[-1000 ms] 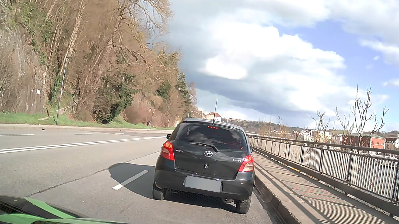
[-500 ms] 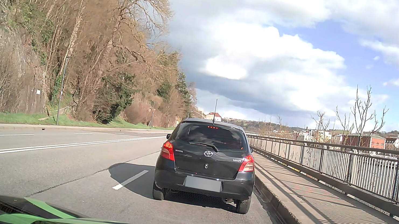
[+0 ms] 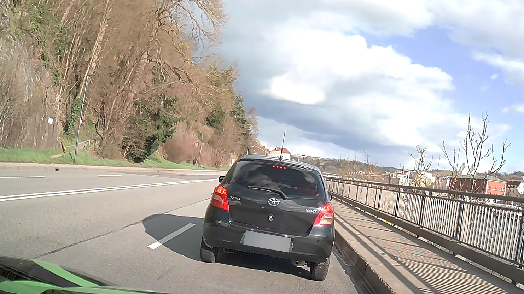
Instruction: Follow the waypoints while adhering to traffic rules and regulations
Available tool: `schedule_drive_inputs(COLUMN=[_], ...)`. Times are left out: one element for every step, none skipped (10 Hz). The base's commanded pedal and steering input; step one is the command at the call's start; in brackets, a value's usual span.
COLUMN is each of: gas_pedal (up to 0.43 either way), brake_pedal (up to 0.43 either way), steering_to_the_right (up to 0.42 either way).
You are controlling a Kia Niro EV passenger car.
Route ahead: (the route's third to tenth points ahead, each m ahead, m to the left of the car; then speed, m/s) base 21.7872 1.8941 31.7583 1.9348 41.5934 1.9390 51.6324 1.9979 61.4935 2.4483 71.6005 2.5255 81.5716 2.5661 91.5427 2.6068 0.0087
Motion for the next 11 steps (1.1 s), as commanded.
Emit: schedule_drive_inputs(gas_pedal=[0.000, 0.000, 0.000, 0.000, 0.000, 0.000, 0.000, 0.000, 0.000, 0.000, 0.000], brake_pedal=[0.378, 0.378, 0.378, 0.378, 0.378, 0.378, 0.378, 0.378, 0.378, 0.378, 0.378], steering_to_the_right=[-0.003, -0.004, -0.004, -0.003, -0.003, -0.004, -0.003, -0.003, -0.003, -0.003, -0.003])
